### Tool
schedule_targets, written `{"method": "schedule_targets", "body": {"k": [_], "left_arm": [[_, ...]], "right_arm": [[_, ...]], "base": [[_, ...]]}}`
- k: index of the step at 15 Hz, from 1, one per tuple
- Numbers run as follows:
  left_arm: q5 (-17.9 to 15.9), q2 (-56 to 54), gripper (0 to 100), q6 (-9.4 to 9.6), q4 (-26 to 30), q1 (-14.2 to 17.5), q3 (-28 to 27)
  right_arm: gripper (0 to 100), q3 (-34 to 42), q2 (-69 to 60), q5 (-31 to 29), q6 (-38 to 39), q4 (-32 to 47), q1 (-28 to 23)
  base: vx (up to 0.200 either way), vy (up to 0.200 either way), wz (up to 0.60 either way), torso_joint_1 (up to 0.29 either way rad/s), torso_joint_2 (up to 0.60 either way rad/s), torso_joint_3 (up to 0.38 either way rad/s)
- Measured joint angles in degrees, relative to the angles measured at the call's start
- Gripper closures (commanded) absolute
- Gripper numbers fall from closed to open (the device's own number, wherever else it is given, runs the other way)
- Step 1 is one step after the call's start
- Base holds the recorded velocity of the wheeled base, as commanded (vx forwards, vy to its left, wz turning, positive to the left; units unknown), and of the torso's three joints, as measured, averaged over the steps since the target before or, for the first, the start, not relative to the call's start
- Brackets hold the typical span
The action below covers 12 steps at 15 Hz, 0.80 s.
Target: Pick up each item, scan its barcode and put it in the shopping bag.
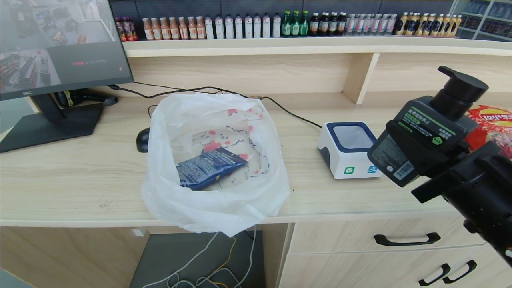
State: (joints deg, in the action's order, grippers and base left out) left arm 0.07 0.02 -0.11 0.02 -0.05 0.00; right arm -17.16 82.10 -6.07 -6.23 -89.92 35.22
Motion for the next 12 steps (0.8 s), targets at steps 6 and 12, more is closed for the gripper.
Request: {"method": "schedule_targets", "body": {"k": [6,12], "left_arm": [[0.0,0.0,0,-0.05,0.0,0.0,0.0],[0.0,0.0,0,-0.18,0.0,0.0,0.0]], "right_arm": [[100,-3.6,3.1,0.0,0.0,0.1,0.0],[100,-3.9,3.2,0.0,0.1,0.1,0.0]], "base": [[-0.133,0.000,0.00,0.002,0.00,0.002],[0.000,0.100,0.00,0.003,0.00,0.001]]}}
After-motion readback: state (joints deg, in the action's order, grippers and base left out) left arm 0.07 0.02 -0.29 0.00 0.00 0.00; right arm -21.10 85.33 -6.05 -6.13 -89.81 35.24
